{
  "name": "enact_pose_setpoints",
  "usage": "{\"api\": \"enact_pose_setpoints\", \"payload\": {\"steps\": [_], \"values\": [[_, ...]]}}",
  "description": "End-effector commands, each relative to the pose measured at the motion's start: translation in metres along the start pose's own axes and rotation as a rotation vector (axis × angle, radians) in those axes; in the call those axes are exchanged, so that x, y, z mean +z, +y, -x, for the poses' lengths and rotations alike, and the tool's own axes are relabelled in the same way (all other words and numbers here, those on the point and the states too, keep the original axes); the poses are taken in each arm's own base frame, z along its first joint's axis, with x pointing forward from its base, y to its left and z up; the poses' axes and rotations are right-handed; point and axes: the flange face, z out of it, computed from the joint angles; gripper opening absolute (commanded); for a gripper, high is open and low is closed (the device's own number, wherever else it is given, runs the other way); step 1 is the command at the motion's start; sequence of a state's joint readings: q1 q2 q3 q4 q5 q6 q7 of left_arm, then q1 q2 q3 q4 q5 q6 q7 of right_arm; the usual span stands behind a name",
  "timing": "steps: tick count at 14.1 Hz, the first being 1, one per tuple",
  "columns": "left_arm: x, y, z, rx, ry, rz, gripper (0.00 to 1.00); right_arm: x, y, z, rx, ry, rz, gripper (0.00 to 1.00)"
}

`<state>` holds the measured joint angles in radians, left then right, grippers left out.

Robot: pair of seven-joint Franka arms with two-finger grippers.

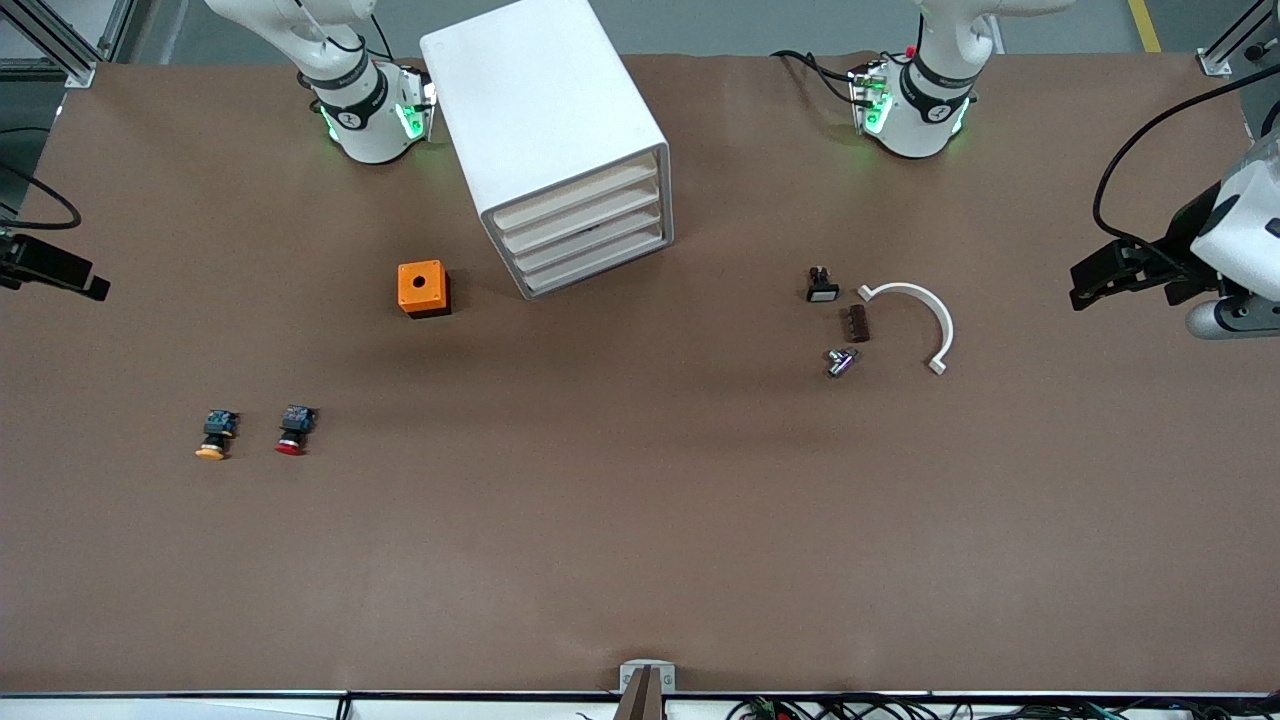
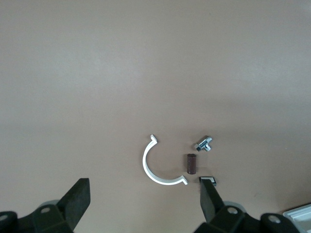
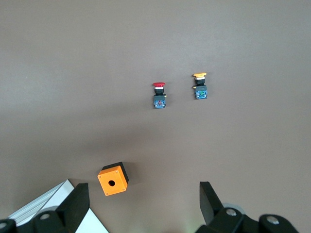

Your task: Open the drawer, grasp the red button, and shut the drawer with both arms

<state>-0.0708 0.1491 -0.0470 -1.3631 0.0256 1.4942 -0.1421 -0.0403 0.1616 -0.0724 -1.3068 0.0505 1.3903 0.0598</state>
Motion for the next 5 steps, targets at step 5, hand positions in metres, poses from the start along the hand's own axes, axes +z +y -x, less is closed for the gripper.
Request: {"api": "enact_pose_setpoints", "payload": {"steps": [5], "values": [[-0.0041, -0.0076, 0.0073, -0.006, -0.014, 0.019, 1.0, -0.0027, 0.0128, -0.0009, 0.025, 0.004, 0.003, 1.0]]}}
